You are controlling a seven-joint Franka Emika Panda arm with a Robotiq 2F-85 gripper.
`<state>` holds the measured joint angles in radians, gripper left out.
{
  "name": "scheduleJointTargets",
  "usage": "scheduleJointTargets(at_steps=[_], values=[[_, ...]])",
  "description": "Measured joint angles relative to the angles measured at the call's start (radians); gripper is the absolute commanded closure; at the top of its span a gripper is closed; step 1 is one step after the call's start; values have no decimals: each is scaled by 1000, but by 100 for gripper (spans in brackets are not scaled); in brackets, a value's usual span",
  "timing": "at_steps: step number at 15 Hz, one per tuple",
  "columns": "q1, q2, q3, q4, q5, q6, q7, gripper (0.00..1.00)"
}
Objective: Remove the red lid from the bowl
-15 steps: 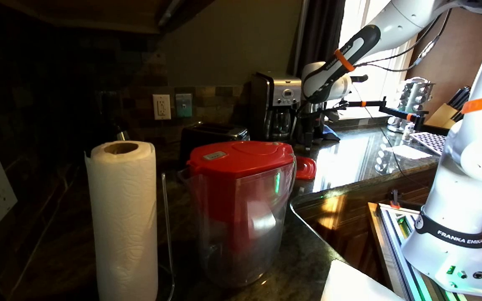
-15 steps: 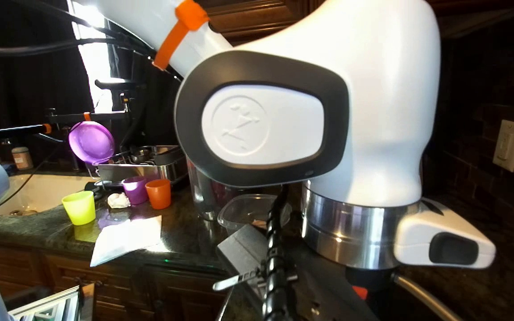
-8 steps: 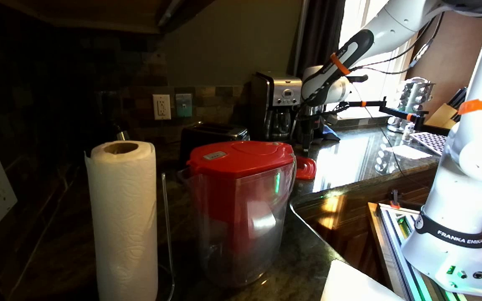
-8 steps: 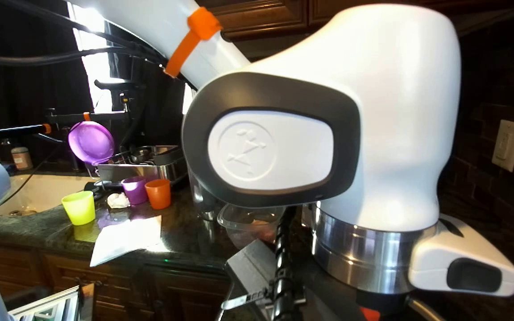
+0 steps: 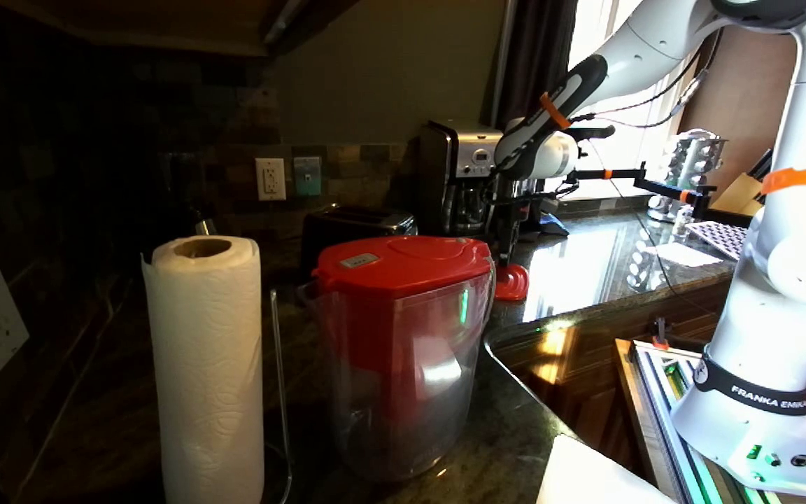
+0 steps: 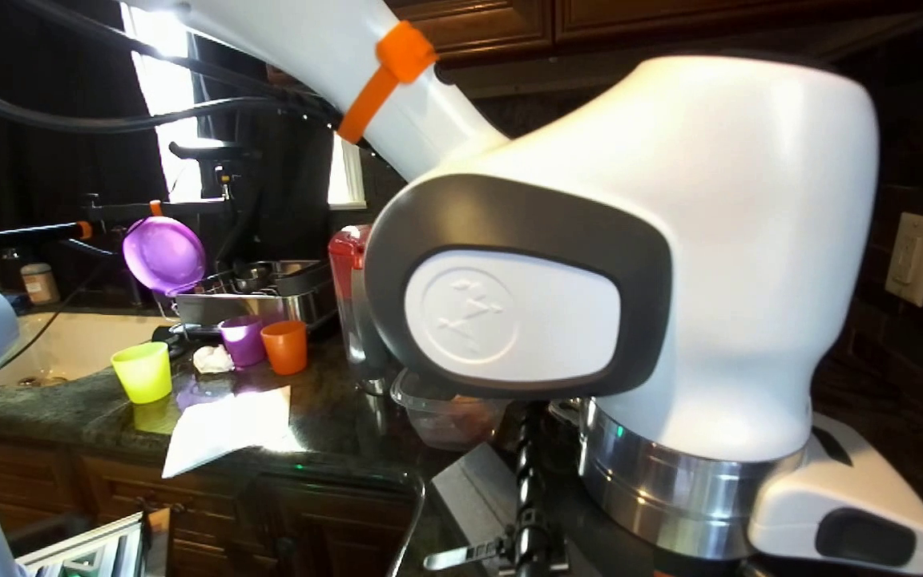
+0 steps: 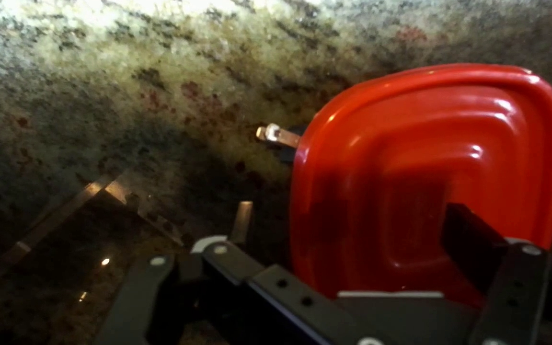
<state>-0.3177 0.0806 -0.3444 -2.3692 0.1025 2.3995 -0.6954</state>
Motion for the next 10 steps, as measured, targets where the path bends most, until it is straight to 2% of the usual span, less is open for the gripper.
scheduleJointTargets(at_steps=[7, 9, 10], values=[[-3, 42, 12, 15, 6, 0, -2, 5], [-10, 51, 16, 15, 6, 0, -5, 30], [-13, 54, 18, 15, 6, 0, -7, 30]])
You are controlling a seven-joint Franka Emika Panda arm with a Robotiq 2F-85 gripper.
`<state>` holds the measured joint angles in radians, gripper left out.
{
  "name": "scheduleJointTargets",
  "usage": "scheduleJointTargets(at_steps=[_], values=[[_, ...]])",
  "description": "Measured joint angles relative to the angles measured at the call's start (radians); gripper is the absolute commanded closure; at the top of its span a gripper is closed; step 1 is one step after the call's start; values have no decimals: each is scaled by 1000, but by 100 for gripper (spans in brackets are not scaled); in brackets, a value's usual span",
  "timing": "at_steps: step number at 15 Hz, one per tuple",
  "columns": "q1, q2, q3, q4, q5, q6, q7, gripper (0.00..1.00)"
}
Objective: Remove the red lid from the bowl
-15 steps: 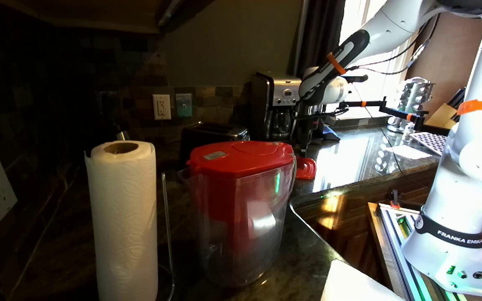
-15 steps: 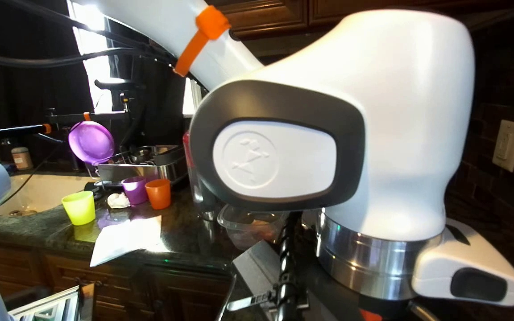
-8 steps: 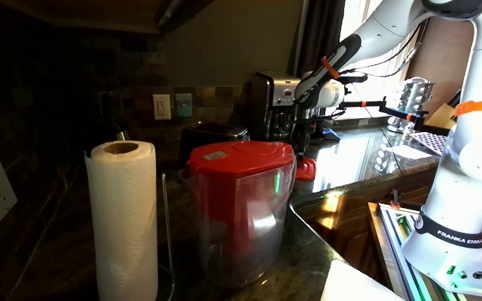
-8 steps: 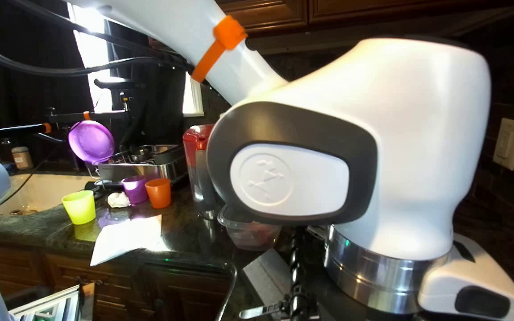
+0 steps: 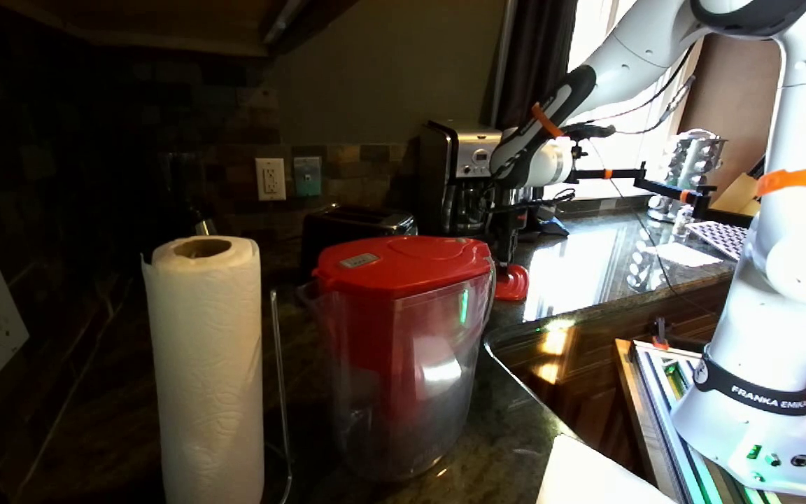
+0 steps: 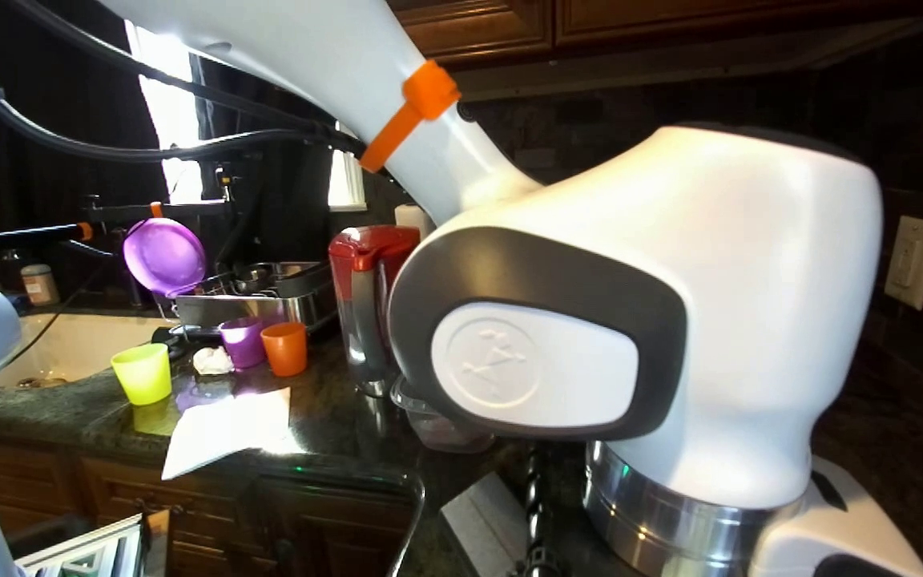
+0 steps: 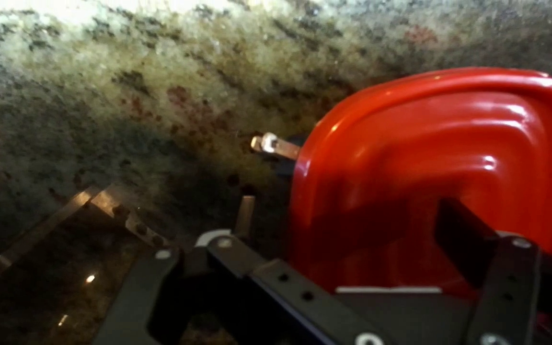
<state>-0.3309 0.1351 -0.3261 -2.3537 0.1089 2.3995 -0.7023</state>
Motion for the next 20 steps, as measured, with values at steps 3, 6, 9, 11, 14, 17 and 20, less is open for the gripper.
scheduleJointTargets(at_steps=[3, 6, 9, 11, 14, 17, 20], values=[[-9, 7, 6, 0, 2, 0, -5, 55], [-13, 8, 9, 9, 8, 0, -6, 73], [-17, 8, 11, 23, 10, 0, -7, 96], [-18, 8, 12, 28, 11, 0, -9, 100], [-18, 8, 16, 28, 12, 0, -11, 98], [-18, 8, 21, 29, 18, 0, -14, 98], [-18, 4, 29, 30, 29, 0, -23, 98]])
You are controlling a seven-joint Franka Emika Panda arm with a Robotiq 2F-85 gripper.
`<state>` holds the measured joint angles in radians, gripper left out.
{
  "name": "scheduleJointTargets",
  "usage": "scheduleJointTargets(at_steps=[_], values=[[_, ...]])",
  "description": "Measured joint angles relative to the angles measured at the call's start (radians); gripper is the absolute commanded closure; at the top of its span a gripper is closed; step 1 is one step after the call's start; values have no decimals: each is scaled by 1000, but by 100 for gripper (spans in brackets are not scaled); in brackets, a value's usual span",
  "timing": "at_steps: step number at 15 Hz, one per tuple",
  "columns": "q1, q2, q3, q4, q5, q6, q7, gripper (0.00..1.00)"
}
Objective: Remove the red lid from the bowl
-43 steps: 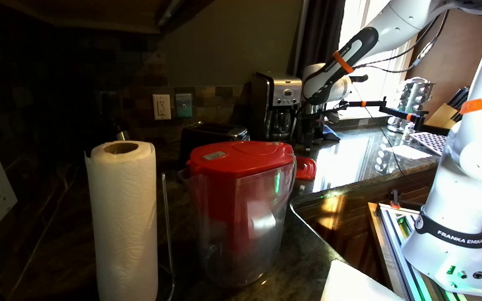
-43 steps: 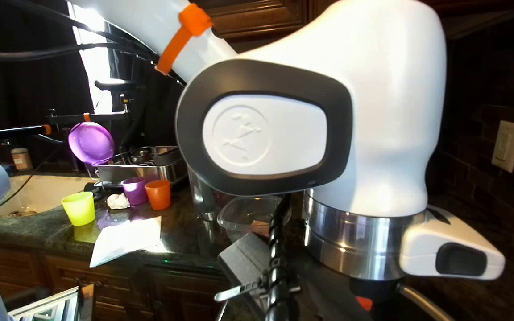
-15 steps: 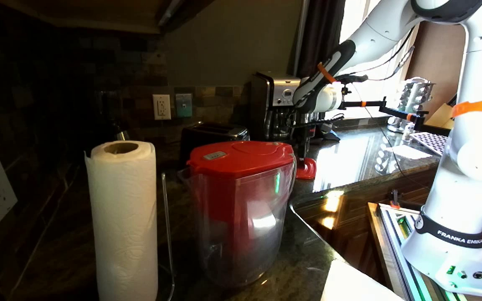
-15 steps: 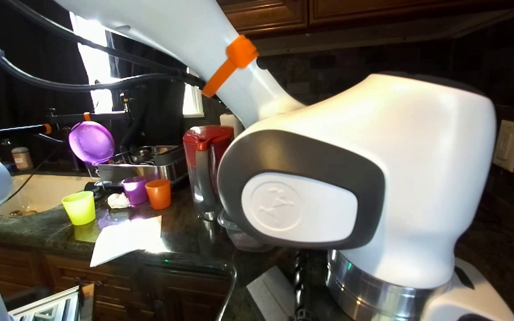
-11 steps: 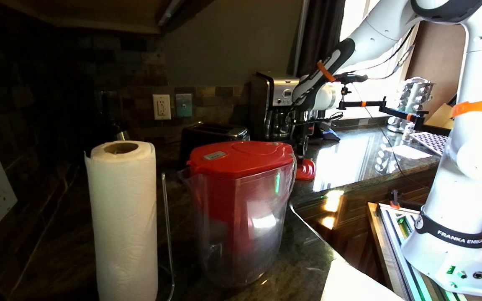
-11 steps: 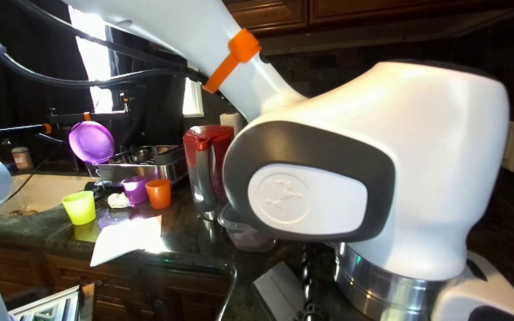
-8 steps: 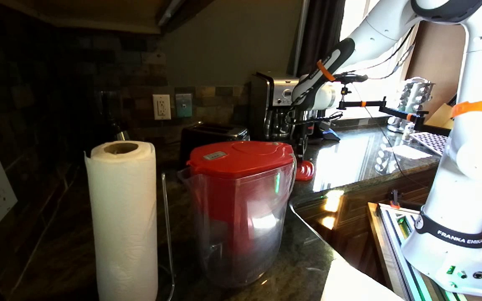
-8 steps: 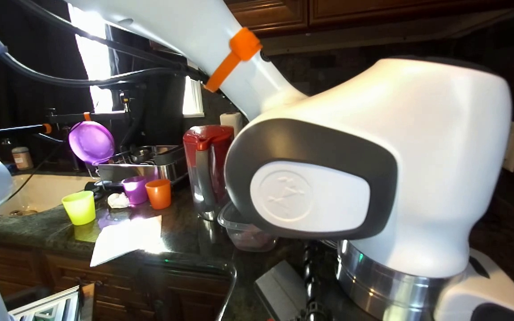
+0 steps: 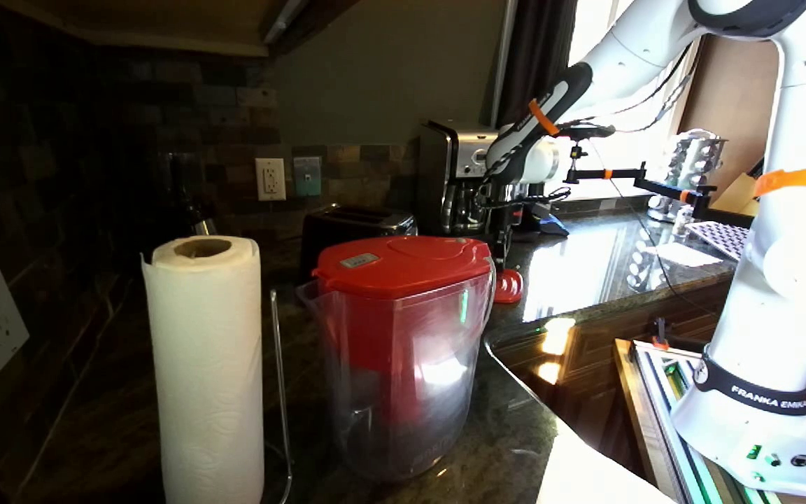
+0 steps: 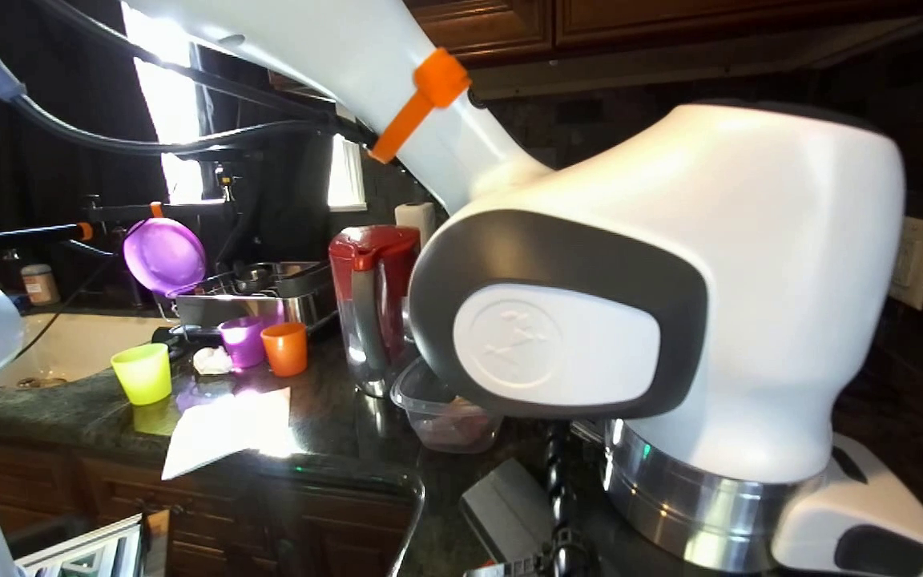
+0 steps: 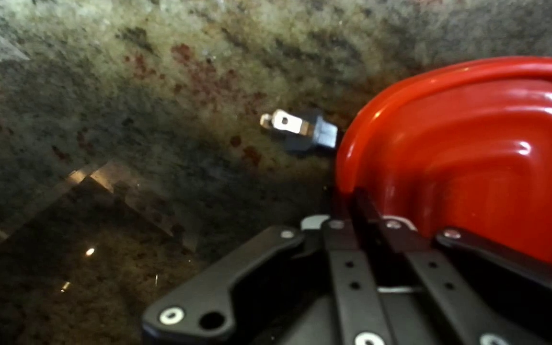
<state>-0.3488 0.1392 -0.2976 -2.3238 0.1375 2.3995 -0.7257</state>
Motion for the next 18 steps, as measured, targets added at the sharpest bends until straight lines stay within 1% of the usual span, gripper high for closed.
scheduleJointTargets(at_steps=[5, 8, 13, 16, 18], values=[[0, -34, 23, 0, 50, -14, -54, 98], [1, -67, 31, 0, 70, -48, -91, 98], [17, -148, 33, -5, 67, -166, -141, 98], [40, -223, 35, -20, 58, -235, -137, 98], [60, -278, 40, -34, 46, -276, -109, 98]])
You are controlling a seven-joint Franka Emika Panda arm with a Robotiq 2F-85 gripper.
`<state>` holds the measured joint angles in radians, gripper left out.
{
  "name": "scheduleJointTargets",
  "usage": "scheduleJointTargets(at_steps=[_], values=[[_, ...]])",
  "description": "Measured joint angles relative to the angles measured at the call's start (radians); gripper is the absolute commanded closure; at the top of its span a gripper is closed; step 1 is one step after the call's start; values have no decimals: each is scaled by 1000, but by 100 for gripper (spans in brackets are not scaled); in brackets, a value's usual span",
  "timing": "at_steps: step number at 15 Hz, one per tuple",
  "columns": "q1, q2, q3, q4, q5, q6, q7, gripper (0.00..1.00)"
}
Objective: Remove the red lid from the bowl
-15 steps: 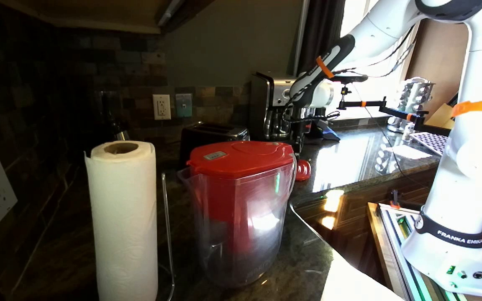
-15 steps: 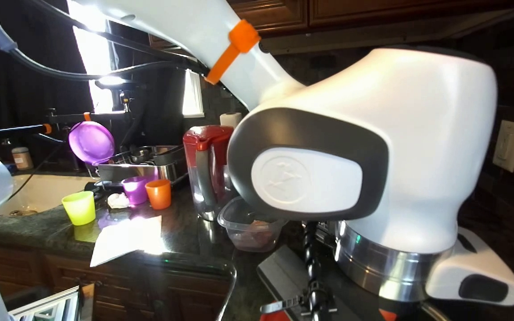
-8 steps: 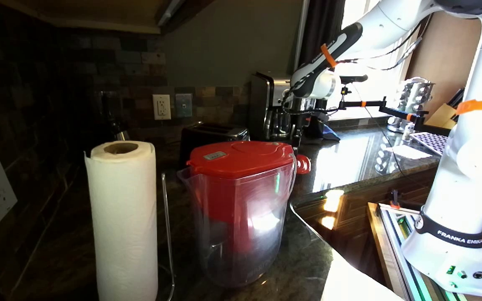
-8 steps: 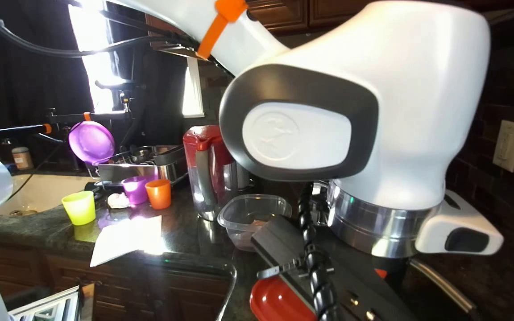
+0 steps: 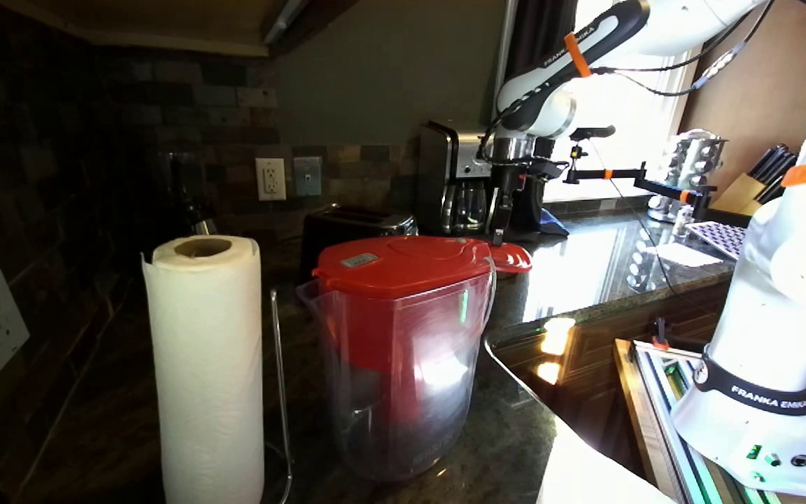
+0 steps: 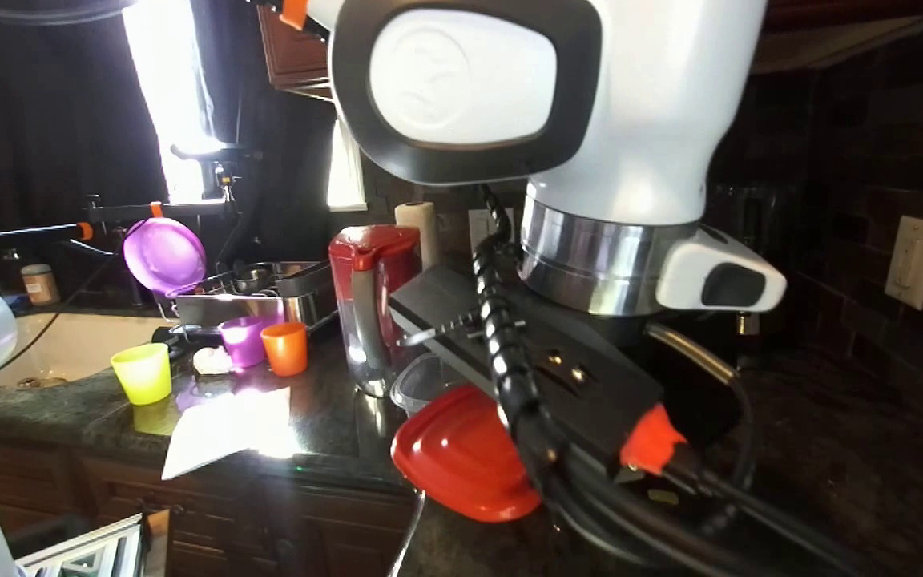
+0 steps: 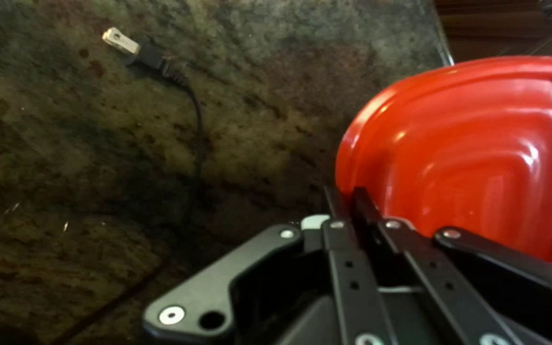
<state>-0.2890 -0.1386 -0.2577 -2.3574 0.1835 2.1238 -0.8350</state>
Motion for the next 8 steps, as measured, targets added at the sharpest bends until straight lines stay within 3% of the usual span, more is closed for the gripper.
scheduleJointTargets(at_steps=[8], values=[[96, -141, 62, -71, -18, -46, 268, 98]])
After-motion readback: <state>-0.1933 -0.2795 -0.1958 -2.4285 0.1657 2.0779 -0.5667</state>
